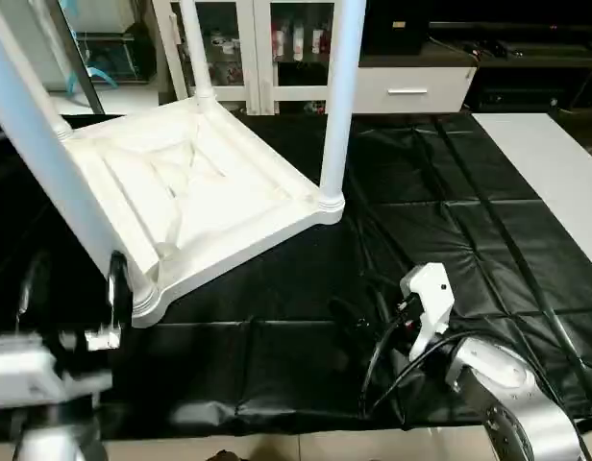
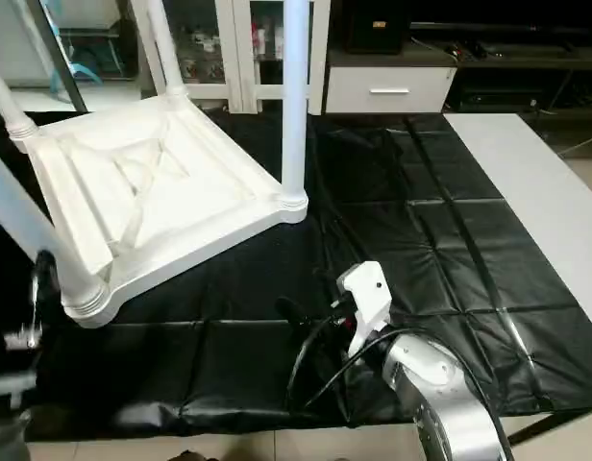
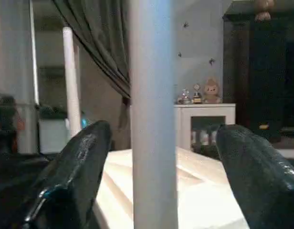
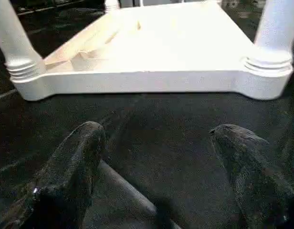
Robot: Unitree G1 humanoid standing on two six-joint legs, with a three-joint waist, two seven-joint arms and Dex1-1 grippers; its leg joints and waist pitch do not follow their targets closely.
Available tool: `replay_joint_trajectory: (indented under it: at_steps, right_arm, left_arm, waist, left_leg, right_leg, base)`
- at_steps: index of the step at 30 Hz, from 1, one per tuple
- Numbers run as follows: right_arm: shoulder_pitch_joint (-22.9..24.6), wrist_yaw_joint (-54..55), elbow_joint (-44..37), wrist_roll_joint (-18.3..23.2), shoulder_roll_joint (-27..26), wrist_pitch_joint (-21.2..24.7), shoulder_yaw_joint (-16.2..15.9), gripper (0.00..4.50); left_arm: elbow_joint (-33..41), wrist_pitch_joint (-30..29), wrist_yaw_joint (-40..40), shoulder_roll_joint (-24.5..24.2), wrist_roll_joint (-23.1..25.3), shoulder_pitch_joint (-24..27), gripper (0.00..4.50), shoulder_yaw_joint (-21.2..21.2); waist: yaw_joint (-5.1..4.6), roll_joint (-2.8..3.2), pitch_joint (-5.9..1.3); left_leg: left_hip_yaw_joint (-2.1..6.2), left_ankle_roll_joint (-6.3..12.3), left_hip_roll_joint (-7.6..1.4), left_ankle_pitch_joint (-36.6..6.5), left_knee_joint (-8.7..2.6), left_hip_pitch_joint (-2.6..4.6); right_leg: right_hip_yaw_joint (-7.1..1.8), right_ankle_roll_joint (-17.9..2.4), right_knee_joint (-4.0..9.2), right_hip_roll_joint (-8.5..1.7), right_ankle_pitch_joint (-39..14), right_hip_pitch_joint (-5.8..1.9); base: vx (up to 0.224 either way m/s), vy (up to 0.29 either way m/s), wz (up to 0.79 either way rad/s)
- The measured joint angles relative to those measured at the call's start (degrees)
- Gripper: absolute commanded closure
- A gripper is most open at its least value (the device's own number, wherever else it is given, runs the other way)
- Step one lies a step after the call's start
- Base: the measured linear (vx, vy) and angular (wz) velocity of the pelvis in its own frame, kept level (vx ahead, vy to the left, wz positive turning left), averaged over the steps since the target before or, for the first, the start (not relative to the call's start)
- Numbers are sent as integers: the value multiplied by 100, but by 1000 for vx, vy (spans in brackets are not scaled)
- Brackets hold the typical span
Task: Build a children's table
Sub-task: Rotate table base
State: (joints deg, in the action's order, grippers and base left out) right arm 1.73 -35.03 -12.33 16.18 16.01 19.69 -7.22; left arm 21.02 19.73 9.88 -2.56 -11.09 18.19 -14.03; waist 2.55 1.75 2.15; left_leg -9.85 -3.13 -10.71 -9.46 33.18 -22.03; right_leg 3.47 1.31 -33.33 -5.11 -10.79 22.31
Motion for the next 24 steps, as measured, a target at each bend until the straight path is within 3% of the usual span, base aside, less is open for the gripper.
replay_joint_trajectory:
  at_steps: [5, 10, 14, 21, 24]
  right_arm:
    - [-43, -25, 35, 13, 2, -4, -1, 58]
    - [-146, -31, 122, 12, 4, -9, 1, 58]
    - [-149, -31, 127, 12, 11, -13, 5, 58]
    - [-183, -30, 137, 11, 33, -44, 9, 58]
    - [-187, -29, 153, 10, 43, -54, 12, 58]
  left_arm:
    - [-579, -374, 522, -566, -463, -526, 4, -87]
    - [-1231, -930, 1242, -1159, -1093, -1114, 4, -180]
    - [-1451, -1360, 1787, -1474, -1475, -1289, 4, -169]
    - [-1678, -2162, 2770, -1848, -2063, -1669, 4, 177]
    - [-1642, -2223, 2946, -1852, -2042, -1766, 4, 468]
  waist:
    - [-11, -12, -4]
    - [-14, -4, -8]
    - [-2, 14, -12]
    - [84, 87, -30]
    - [78, 114, -36]
  left_leg:
    - [1, 0, 1, 0, 2, 1]
    - [-2, 0, 8, 0, 8, 5]
    - [-4, 0, 11, 0, 6, 7]
    - [-11, 0, 21, 0, 5, 6]
    - [-15, 0, 31, 0, 5, 7]
  right_leg:
    - [-2, 0, 14, 0, 1, -28]
    - [-21, 18, 13, -1, 45, -28]
    - [-30, 20, 10, 0, 71, -28]
    - [-50, 16, 7, -1, 74, -29]
    - [-70, 14, 7, -2, 76, -27]
  base:
    - [0, 0, 0]
    - [0, 0, 0]
    - [0, 0, 0]
    - [0, 0, 0]
    - [0, 0, 0]
